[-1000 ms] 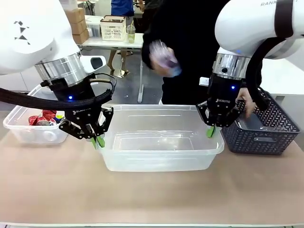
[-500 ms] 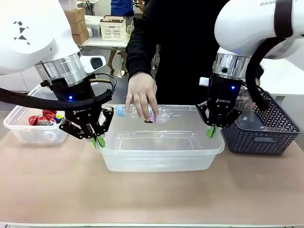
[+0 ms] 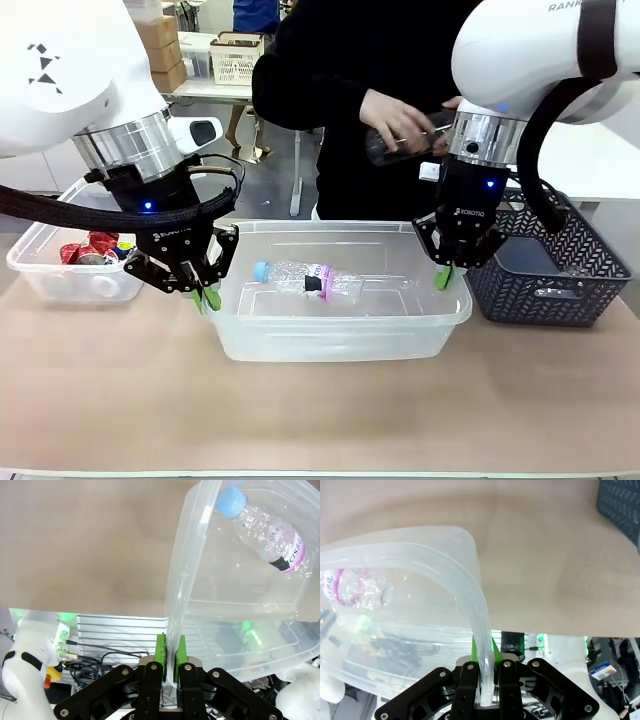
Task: Sort the waste into each basket.
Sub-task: Offer the picked Organizing box to the human.
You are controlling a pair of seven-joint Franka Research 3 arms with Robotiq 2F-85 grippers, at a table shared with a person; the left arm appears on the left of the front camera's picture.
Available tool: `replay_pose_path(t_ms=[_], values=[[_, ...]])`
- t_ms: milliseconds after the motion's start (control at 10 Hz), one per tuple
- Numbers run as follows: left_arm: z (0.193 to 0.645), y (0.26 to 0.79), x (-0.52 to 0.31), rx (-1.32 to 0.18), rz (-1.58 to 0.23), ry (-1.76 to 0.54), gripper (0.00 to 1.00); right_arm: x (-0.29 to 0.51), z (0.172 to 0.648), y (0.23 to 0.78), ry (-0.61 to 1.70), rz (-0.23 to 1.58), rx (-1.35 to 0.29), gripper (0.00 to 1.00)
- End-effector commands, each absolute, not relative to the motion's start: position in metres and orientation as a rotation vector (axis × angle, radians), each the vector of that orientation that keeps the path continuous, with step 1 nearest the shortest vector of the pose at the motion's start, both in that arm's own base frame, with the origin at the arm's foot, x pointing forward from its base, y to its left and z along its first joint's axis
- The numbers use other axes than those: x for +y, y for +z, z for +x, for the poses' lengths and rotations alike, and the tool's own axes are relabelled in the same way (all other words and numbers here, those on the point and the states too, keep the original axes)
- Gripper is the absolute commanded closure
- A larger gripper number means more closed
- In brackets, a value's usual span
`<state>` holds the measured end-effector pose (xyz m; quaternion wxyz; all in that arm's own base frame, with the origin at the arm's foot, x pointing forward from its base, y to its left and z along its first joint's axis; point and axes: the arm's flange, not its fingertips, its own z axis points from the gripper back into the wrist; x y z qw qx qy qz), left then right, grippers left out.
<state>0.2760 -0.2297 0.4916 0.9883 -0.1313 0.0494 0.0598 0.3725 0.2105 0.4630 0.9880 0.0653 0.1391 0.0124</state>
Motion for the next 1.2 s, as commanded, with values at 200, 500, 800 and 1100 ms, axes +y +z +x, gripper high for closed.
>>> replay_pose_path(t_ms=[200, 500, 800, 1100], values=[[0.2743, 0.4917, -0.2271, 0.101, -0.268, 0.130, 1.00, 0.2079, 0.3725, 0.4666, 0.034, 0.134, 0.279, 1.00], [0.2743, 0.4917, -0.2271, 0.101, -0.268, 0.130, 1.00, 0.2079, 0.3725, 0.4666, 0.034, 0.134, 0.279, 1.00], [0.2743, 0.4917, -0.2271, 0.101, -0.268, 0.130, 1.00, 0.2079, 0.3725, 0.4666, 0.034, 0.134, 0.279, 1.00], [0.2743, 0.4917, -0.2271, 0.101, -0.268, 0.130, 1.00, 0.2079, 0.3725, 0.4666, 0.034, 0.134, 0.279, 1.00]])
